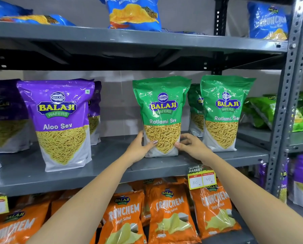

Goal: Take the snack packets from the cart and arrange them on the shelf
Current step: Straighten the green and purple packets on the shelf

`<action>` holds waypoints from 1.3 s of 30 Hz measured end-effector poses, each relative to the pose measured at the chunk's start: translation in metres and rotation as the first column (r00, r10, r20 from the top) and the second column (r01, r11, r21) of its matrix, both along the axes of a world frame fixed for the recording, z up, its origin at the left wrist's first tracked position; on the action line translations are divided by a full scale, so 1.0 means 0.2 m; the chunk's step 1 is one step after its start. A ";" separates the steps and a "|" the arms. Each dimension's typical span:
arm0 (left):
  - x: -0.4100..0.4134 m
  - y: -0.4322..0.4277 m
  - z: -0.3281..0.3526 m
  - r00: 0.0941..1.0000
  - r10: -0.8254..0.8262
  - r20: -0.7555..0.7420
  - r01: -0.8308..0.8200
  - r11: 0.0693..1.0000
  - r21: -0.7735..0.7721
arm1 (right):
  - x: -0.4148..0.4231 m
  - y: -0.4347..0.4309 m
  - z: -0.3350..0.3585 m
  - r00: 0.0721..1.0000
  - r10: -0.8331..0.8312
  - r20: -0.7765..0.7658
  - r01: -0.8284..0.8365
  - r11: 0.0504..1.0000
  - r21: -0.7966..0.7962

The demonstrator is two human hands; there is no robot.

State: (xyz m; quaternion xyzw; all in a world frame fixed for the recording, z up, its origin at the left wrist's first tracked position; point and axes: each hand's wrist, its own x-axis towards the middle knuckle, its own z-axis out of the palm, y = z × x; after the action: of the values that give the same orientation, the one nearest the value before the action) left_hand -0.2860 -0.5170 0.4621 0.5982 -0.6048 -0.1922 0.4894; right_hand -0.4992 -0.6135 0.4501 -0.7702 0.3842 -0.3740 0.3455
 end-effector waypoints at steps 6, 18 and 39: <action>-0.02 0.01 -0.03 0.999 -0.022 -0.048 0.018 0.998 -0.065 | -0.01 -0.01 0.01 0.999 0.030 -0.028 -0.030 1.000 0.003; -0.01 0.19 -0.02 0.980 0.190 -0.060 -0.199 0.947 -0.251 | -0.04 0.07 0.02 0.964 -0.106 0.243 0.157 0.967 -0.202; 0.99 0.89 -0.08 0.911 0.411 -0.030 -0.410 0.912 0.026 | 1.38 0.74 0.04 0.934 0.307 0.182 -0.318 0.947 0.036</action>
State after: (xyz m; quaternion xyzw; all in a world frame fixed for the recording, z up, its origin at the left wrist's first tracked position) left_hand -0.0888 -0.3394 0.4470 0.7131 -0.4551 -0.1013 0.5235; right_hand -0.2240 -0.4655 0.4575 -0.7743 0.2372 -0.3673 0.4575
